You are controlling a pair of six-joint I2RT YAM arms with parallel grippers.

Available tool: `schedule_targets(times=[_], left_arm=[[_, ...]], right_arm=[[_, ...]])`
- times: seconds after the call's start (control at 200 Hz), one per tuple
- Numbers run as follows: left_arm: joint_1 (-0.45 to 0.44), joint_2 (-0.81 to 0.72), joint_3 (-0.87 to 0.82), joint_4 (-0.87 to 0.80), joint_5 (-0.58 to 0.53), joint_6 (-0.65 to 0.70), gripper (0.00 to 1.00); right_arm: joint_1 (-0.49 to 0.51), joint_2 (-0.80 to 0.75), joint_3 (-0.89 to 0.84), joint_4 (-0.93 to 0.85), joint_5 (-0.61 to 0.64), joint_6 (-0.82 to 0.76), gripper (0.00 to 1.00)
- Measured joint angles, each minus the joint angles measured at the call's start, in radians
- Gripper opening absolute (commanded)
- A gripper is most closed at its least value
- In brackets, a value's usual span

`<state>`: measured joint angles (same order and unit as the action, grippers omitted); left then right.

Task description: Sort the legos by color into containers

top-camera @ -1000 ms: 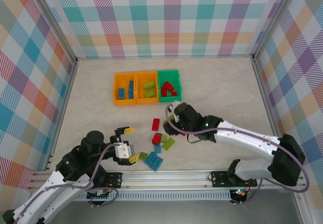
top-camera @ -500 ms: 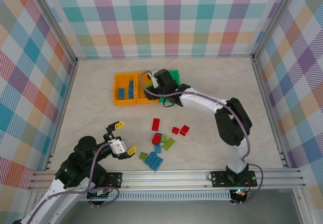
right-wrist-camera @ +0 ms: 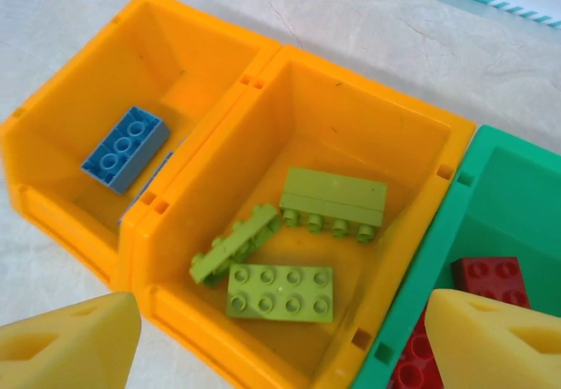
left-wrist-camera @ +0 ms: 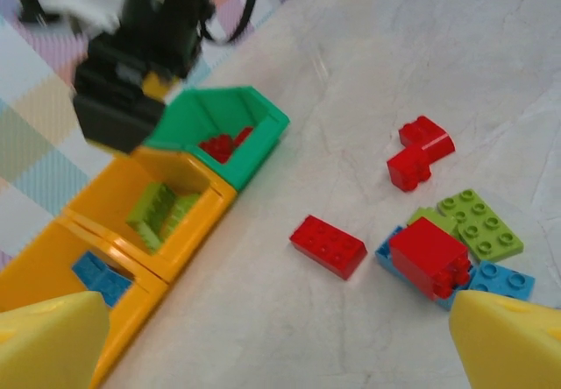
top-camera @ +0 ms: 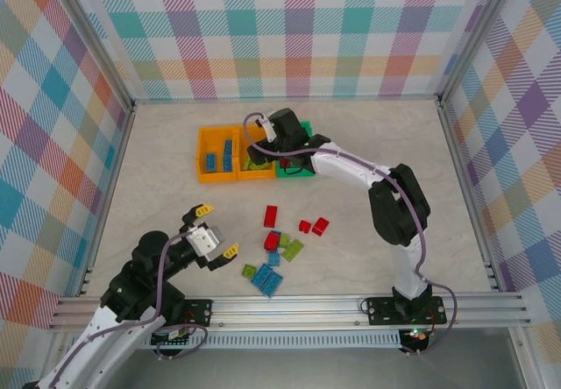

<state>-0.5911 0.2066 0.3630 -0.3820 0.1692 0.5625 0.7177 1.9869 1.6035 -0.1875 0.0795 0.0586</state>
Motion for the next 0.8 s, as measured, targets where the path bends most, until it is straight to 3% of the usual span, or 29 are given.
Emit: schedule_targets(times=[0.095,0.14,0.345,0.525,0.67,0.8], left_arm=[[0.002,0.154,0.071,-0.006,-0.033,-0.132,0.83],[0.003,0.231,0.124,-0.014,-0.056,-0.213,0.81],[0.005,0.632,0.485,-0.09,-0.136,-0.628,0.91],[-0.028,0.892,0.575,-0.108,-0.195,-0.899,0.9],[-0.089,1.112,0.639,-0.137,-0.232,-1.026,0.93],[-0.131,1.302,0.742,-0.161,-0.249,-1.053,0.93]], right_arm=[[-0.002,-0.103,-0.062,-0.015,-0.033,0.003,0.95],[-0.002,-0.166,-0.102,-0.017,-0.05,0.006,0.99],[-0.002,-0.546,-0.339,-0.035,-0.111,0.059,1.0],[-0.002,-0.834,-0.628,-0.028,-0.139,0.142,1.0],[-0.001,-1.009,-0.861,-0.08,-0.182,0.194,1.0],[-0.001,-1.12,-0.943,-0.154,-0.205,0.236,1.0]])
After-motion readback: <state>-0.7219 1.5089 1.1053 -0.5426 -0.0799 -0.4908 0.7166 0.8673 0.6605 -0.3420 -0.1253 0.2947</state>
